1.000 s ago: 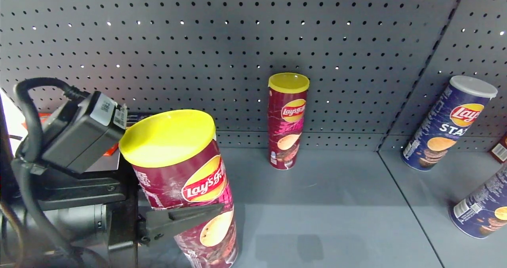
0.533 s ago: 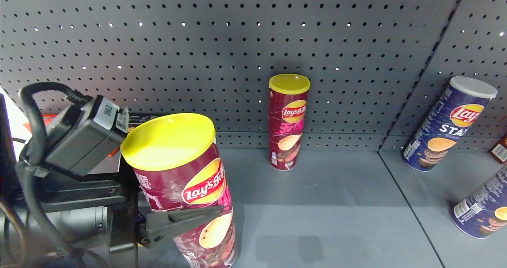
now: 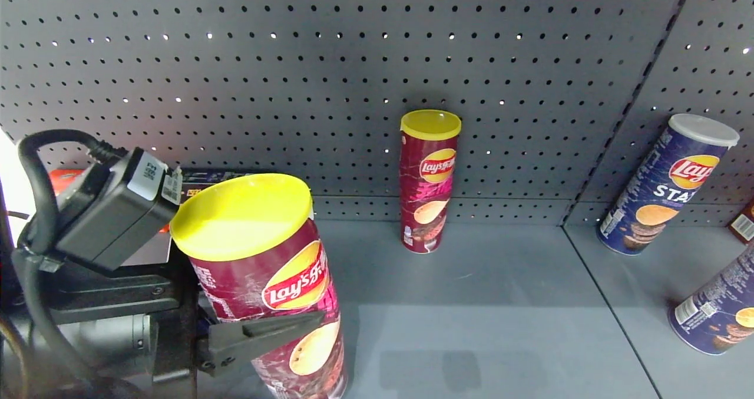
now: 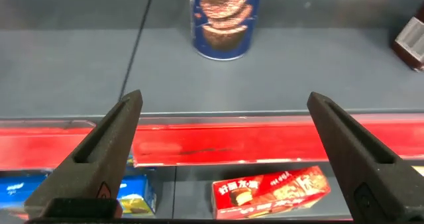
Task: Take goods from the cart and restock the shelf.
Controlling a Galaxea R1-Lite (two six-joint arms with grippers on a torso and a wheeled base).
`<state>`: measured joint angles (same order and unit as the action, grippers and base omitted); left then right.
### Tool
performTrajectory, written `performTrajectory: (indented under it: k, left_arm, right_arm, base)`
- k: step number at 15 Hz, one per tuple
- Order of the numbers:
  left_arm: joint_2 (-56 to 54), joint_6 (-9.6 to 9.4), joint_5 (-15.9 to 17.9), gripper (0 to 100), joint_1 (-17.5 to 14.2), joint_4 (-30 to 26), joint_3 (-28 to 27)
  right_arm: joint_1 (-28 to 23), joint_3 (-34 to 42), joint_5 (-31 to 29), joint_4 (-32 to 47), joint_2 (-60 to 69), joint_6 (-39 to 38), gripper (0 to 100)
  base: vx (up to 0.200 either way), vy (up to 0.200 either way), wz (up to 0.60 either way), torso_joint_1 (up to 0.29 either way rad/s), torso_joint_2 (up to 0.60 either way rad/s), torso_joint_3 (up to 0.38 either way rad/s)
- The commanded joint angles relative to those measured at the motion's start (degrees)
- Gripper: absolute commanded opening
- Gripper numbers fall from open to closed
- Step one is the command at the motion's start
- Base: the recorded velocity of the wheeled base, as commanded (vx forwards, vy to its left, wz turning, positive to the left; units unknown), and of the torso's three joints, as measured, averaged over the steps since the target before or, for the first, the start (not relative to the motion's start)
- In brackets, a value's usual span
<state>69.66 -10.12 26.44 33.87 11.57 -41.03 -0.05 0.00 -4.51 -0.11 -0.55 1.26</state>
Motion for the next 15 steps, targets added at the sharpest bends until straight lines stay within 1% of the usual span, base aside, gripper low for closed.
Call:
performTrajectory:
  k: [1, 2, 3, 4, 5, 6, 7, 8, 9, 10, 12, 13, 15]
  left_arm:
    - [-0.2, 0.01, 0.0, 0, -0.5, 0.0, -0.2]
    - [-0.2, 0.10, 0.0, 0, -0.6, 0.0, 0.0]
    - [-0.1, 0.01, 0.0, 0, -0.6, 0.0, 0.3]
    - [-0.1, -0.08, 0.0, 0, -0.4, 0.1, 1.0]
    - [-0.1, -0.17, 0.0, 0, 0.2, 0.2, 1.6]
    - [0.0, -0.25, 0.2, 0, 0.4, 0.5, 2.6]
    - [0.1, -0.43, 0.1, 0, 0.7, 0.8, 3.6]
    - [0.1, -0.43, 0.1, 0, 0.8, 0.8, 3.7]
    - [0.0, -0.34, 0.1, 0, 0.8, 0.8, 4.5]
    - [0.0, -0.34, 0.1, 0, 0.8, 0.7, 4.2]
    - [-0.1, -0.25, 0.1, 0, 0.5, 0.7, 4.4]
    - [-0.1, -0.25, 0.1, 0, 0.5, 0.7, 4.6]
    - [-0.1, -0.25, 0.0, 0, 0.4, 0.7, 4.6]
  right_arm:
    - [0.0, 0.0, 0.3, -0.1, -0.1, 1.7, 100]
    - [0.0, -0.1, -0.6, 0.2, -0.1, -2.1, 100]
    - [-2.0, -1.1, -2.1, -0.5, -3.0, -4.2, 100]
    - [-3.6, -15.5, 1.6, -3.1, -10.2, 4.3, 100]
    - [-9.8, -21.3, 4.6, -4.5, -22.1, 0.6, 100]
    - [-8.0, -21.4, 6.2, -3.2, -17.0, -0.9, 100]
    - [-7.2, -21.0, 8.6, 2.9, -11.6, 3.1, 100]
    - [-7.3, -21.2, 9.3, 5.4, -10.3, 3.9, 100]
    - [-7.0, -23.5, 13.5, 14.5, -5.0, 4.9, 100]
    - [-6.9, -25.2, 14.5, 15.5, -5.0, 5.1, 100]
    - [-6.9, -27.3, 21.1, 15.8, -5.4, 5.1, 100]
    - [-7.3, -28.8, 23.3, 15.7, -6.9, 5.1, 100]
    - [-7.2, -35.4, 26.8, 15.2, -14.0, 5.1, 100]
  base:
    - [0.000, 0.000, 0.00, 0.000, 0.00, 0.000]
    - [0.000, 0.000, 0.00, 0.000, 0.00, 0.000]
    - [0.000, 0.000, 0.00, 0.000, 0.00, 0.000]
    - [0.000, 0.000, 0.00, 0.000, 0.00, 0.000]
    - [0.000, 0.000, 0.00, 0.000, 0.00, 0.000]
    - [0.000, 0.000, 0.00, 0.000, 0.00, 0.000]
    - [0.000, 0.000, 0.00, 0.000, 0.00, 0.000]
    - [0.000, 0.000, 0.00, 0.000, 0.00, 0.000]
    - [0.000, 0.000, 0.00, 0.000, 0.00, 0.000]
    - [0.000, 0.000, 0.00, 0.000, 0.00, 0.000]
    - [0.000, 0.000, 0.00, 0.000, 0.00, 0.000]
    - [0.000, 0.000, 0.00, 0.000, 0.00, 0.000]
    - [0.000, 0.000, 0.00, 0.000, 0.00, 0.000]
